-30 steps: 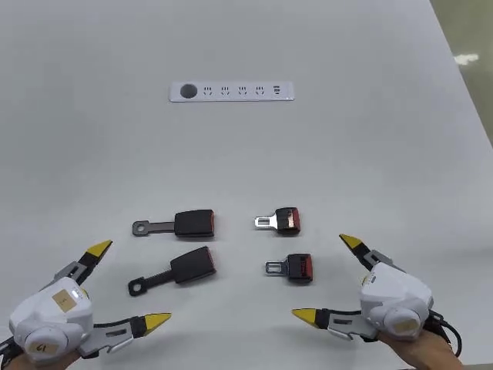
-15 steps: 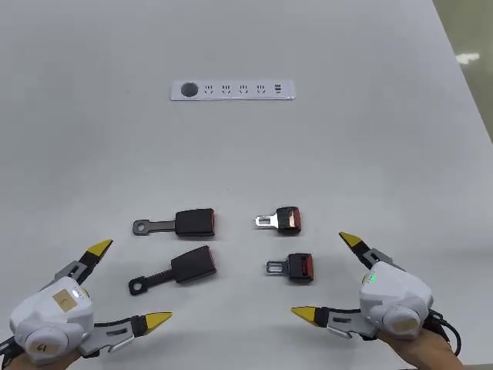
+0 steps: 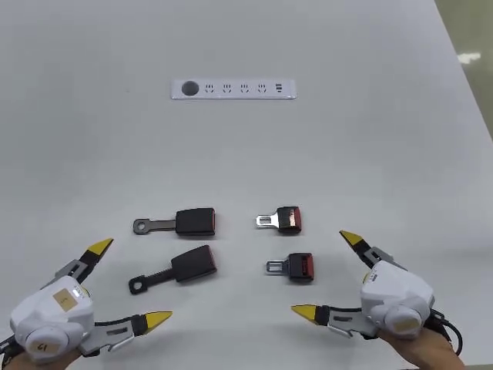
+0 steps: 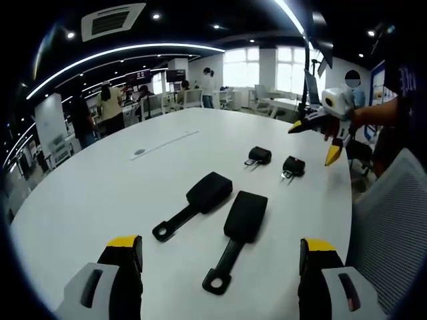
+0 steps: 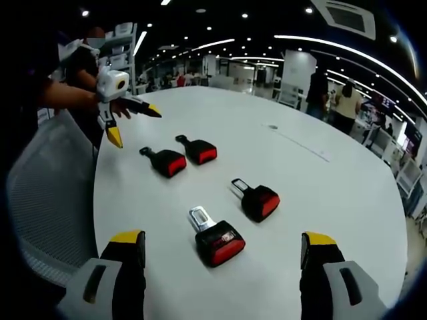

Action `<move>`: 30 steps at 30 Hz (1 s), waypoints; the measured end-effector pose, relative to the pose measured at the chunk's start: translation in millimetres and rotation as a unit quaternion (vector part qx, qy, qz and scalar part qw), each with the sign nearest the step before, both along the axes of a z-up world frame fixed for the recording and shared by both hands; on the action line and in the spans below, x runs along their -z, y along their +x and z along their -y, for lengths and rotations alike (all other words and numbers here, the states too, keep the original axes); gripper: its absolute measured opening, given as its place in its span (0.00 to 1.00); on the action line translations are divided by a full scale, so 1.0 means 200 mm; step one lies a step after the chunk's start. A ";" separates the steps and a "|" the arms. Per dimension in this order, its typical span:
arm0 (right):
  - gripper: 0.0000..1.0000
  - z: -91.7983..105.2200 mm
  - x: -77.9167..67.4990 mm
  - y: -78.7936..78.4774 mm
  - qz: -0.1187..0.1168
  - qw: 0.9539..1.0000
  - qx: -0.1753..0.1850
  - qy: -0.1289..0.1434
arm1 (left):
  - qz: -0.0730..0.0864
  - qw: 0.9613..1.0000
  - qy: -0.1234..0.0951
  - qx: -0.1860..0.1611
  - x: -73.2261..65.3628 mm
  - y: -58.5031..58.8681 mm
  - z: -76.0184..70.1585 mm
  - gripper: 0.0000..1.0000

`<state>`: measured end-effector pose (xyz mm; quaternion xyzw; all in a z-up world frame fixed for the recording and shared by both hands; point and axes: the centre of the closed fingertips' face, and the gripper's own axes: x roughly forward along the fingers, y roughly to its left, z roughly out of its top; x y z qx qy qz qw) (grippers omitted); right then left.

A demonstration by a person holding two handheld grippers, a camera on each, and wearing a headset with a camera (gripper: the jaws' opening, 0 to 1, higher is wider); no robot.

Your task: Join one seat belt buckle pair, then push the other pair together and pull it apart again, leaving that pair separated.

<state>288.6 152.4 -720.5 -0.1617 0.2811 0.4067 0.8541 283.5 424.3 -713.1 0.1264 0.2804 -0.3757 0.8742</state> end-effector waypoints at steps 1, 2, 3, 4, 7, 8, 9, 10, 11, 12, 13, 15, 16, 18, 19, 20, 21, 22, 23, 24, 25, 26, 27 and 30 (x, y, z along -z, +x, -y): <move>0.98 0.00 0.00 0.00 0.000 1.000 0.000 0.000 | 0.000 1.000 0.000 0.000 0.00 0.00 0.00 1.00; 0.98 0.00 0.00 0.00 0.001 1.000 0.000 -0.001 | 0.000 1.000 0.000 0.000 0.00 0.00 0.00 1.00; 0.98 0.00 0.00 0.00 0.000 1.000 0.000 -0.001 | 0.000 1.000 0.001 0.001 0.00 0.00 0.00 1.00; 0.98 0.00 0.00 0.00 0.000 1.000 -0.001 -0.001 | 0.000 1.000 0.000 0.000 0.00 0.00 0.00 1.00; 0.98 0.00 0.00 0.00 0.001 1.000 -0.002 -0.002 | 0.000 1.000 0.000 0.000 0.00 0.00 0.00 1.00; 0.98 0.00 0.00 0.00 0.001 1.000 -0.002 -0.002 | 0.000 1.000 0.001 0.000 0.00 0.00 0.00 1.00; 0.98 0.00 0.00 0.00 0.001 1.000 -0.002 -0.002 | 0.001 1.000 0.001 0.000 0.00 0.00 0.00 1.00; 0.98 0.00 0.00 0.01 0.002 1.000 -0.002 -0.002 | 0.001 1.000 0.001 0.000 0.00 0.00 0.00 0.99; 0.98 0.00 0.00 0.01 0.002 1.000 -0.002 -0.002 | 0.001 1.000 0.000 0.000 0.00 0.00 0.00 0.99; 0.98 0.00 0.00 0.01 0.002 1.000 -0.003 -0.002 | 0.001 1.000 0.000 0.001 0.00 0.00 0.00 0.99; 0.98 0.00 0.00 0.01 0.002 1.000 -0.003 -0.002 | 0.000 1.000 0.001 0.000 0.00 -0.01 -0.01 0.99; 0.98 0.00 0.00 0.01 0.002 1.000 -0.004 -0.003 | 0.001 1.000 0.002 0.001 0.00 -0.01 -0.01 0.99; 0.98 0.00 0.00 0.01 0.002 1.000 -0.004 -0.003 | 0.001 1.000 0.002 0.001 0.00 -0.01 -0.01 0.99; 0.98 0.00 0.00 0.01 0.003 1.000 -0.005 -0.004 | 0.002 1.000 0.003 0.001 0.00 -0.01 -0.01 0.99; 0.98 0.00 0.00 0.01 0.003 1.000 -0.005 -0.004 | 0.002 1.000 0.003 0.001 0.00 -0.01 -0.01 0.99; 0.98 0.00 0.00 0.01 0.003 1.000 -0.005 -0.004 | 0.002 1.000 0.003 0.001 0.00 -0.01 -0.01 0.99; 0.98 0.00 -0.01 0.01 0.004 1.000 -0.005 -0.004 | 0.002 1.000 0.003 0.001 0.00 -0.01 -0.01 0.99; 0.98 0.00 -0.01 0.01 0.004 1.000 -0.005 -0.004 | 0.002 1.000 0.004 0.001 0.00 -0.01 -0.01 0.99; 0.98 0.00 -0.01 0.01 0.004 1.000 -0.005 -0.004 | 0.002 1.000 0.004 0.002 0.00 0.00 -0.01 0.99; 0.98 0.00 -0.01 0.00 0.005 1.000 -0.006 -0.005 | 0.002 1.000 0.004 0.002 0.00 0.00 -0.01 0.99; 0.98 0.00 -0.01 0.00 0.005 1.000 -0.006 -0.004 | 0.002 1.000 0.003 0.002 0.00 0.00 -0.01 0.99; 0.97 0.00 -0.01 0.00 0.006 1.000 -0.007 -0.004 | 0.002 1.000 0.004 0.002 0.00 0.00 -0.01 0.99; 0.97 0.00 -0.01 0.00 0.006 1.000 -0.008 -0.005 | 0.002 1.000 0.004 0.002 0.00 0.00 -0.01 0.99; 0.98 0.00 -0.01 0.00 0.006 1.000 -0.008 -0.006 | 0.002 1.000 0.004 0.003 0.00 -0.01 0.00 0.99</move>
